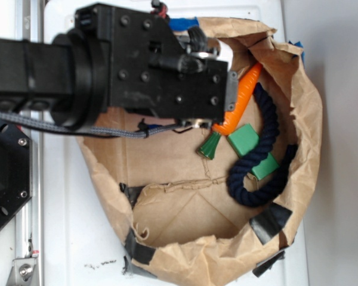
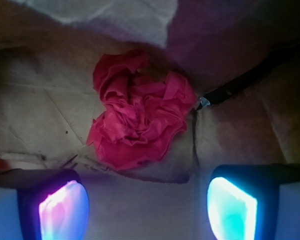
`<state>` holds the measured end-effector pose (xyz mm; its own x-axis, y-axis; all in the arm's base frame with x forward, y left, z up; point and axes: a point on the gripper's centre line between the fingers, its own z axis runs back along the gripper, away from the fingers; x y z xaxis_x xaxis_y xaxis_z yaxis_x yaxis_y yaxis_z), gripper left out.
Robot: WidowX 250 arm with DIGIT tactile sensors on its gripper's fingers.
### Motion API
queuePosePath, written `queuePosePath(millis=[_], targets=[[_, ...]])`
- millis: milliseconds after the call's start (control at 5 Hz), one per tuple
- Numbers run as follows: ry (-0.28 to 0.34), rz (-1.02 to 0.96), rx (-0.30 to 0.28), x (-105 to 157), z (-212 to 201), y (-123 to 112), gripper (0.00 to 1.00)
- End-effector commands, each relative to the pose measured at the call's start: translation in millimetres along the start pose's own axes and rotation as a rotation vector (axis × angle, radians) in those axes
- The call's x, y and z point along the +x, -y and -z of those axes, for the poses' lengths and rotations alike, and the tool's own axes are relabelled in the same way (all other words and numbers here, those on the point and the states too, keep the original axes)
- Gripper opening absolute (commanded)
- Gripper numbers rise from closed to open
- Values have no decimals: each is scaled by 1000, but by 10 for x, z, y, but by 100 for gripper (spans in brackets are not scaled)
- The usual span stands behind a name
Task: Grab the red paper.
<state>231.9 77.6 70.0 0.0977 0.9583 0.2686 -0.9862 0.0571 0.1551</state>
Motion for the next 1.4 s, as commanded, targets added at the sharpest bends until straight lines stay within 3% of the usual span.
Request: queuePosePath(millis=[0,200,600,1200], targets=[[16,-73,-9,145,45,-29,100],[43,-97,18,163,204,-74,100],[76,-31,-41,211,433,-32,100],[82,-40,-67,409,357,98,100]])
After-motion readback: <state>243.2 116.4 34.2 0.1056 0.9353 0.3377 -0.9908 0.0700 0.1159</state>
